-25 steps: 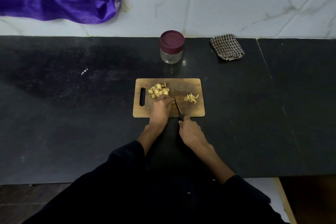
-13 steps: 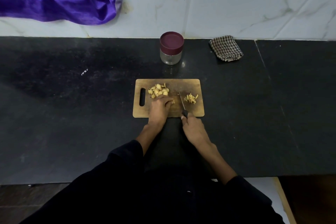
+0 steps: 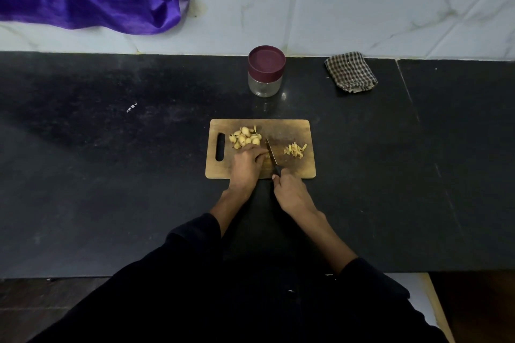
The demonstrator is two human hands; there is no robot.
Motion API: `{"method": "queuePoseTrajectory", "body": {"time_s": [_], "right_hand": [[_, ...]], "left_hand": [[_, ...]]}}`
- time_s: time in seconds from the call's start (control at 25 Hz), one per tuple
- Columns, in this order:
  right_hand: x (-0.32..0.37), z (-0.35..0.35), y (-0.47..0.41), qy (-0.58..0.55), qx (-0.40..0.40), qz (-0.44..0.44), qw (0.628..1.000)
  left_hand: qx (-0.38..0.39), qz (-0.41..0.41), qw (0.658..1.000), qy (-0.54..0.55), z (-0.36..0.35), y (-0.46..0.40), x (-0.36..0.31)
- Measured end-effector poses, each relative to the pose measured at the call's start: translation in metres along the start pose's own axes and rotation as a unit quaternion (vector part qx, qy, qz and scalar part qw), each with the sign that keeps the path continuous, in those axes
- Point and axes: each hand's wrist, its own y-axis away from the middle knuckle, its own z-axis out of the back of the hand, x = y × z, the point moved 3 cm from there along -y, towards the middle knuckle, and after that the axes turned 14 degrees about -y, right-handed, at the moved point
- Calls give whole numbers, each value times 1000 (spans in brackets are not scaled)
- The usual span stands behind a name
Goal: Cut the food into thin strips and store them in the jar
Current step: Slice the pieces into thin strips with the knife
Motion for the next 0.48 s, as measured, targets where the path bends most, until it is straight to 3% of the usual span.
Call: {"method": "queuePoseTrajectory", "body": {"time_s": [0.48], "right_hand": [[-12, -6, 12, 44, 19, -27, 999]], "left_hand": [[-13, -5, 1000, -3, -2, 2, -1]]}}
